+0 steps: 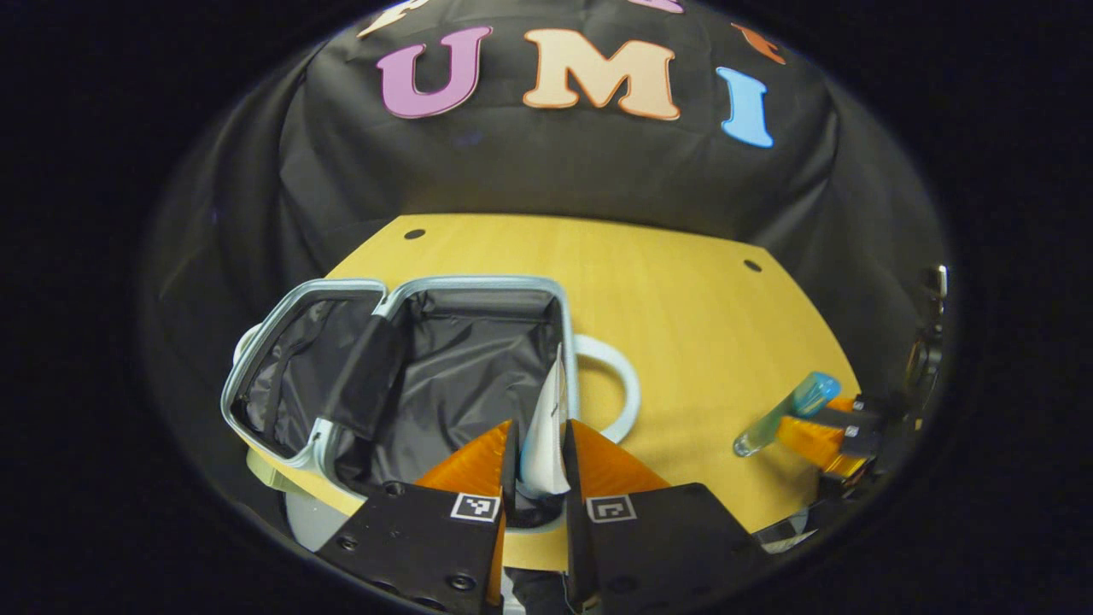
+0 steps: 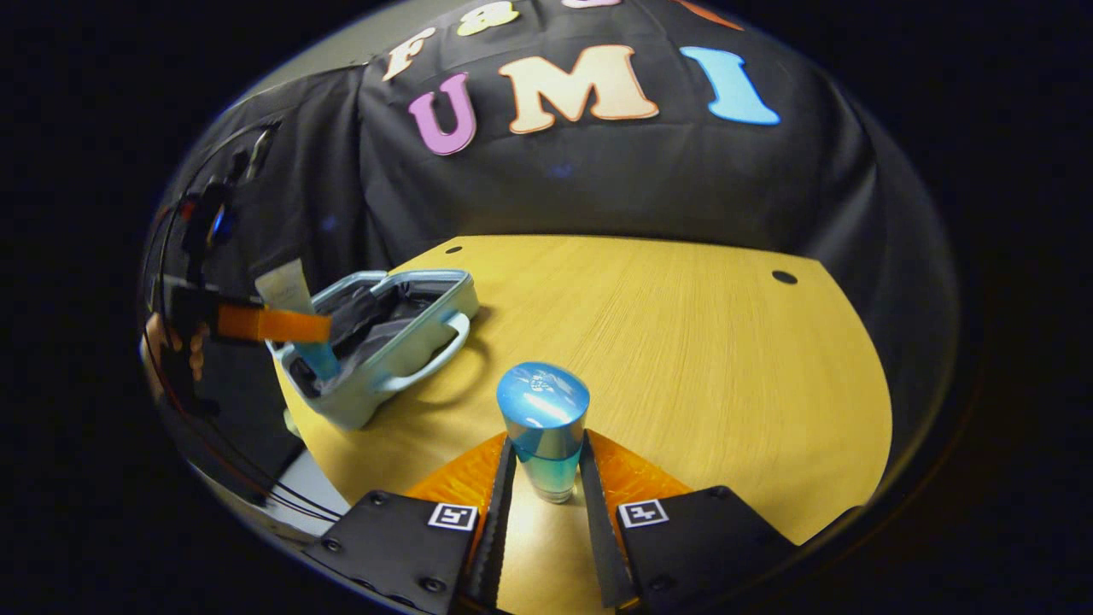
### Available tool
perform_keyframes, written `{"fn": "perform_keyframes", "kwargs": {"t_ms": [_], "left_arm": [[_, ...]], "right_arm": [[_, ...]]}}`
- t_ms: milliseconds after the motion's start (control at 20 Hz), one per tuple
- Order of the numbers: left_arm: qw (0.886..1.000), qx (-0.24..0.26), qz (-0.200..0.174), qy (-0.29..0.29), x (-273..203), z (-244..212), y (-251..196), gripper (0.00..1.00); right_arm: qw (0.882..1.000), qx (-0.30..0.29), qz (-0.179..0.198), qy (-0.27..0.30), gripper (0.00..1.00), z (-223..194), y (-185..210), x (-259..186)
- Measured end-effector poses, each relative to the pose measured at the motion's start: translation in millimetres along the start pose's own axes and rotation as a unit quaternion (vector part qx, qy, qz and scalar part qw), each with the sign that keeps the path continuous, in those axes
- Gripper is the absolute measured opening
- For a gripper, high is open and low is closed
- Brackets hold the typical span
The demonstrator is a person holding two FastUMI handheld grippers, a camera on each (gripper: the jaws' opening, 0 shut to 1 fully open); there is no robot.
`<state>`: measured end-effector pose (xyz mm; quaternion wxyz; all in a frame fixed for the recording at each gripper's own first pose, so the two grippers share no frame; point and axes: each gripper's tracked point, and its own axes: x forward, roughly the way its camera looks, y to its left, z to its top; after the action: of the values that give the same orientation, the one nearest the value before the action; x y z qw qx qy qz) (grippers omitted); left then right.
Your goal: First open the suitcase, pack the skin care products into it, and then close the suitcase.
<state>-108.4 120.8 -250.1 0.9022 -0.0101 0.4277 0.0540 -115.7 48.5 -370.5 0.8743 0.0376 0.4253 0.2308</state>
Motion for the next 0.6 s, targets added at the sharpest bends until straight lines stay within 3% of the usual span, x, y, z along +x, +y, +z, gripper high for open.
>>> {"fn": "perform_keyframes", "kwargs": {"t_ms": [100,250,450,600], "left_arm": [[0.999,-0.004,0.006,0.032,8.0,-9.6,22.1,0.23],[0.997,-0.009,-0.001,0.079,29.6,-22.6,43.5,0.23],[0.993,-0.019,-0.014,0.12,57.6,-40.5,58.7,0.23],[0.992,-0.025,-0.034,0.117,65.9,-37.1,63.5,0.24]], "right_arm": [[0.999,0.042,0.005,0.011,0.46,9.0,16.1,-5.1],[0.999,0.041,0.011,0.021,0.45,23.3,41.9,-8.9],[0.994,0.062,0.081,0.048,0.46,48.8,110.1,-12.8],[0.986,0.087,0.124,0.072,0.45,59.7,161.4,-3.0]]}}
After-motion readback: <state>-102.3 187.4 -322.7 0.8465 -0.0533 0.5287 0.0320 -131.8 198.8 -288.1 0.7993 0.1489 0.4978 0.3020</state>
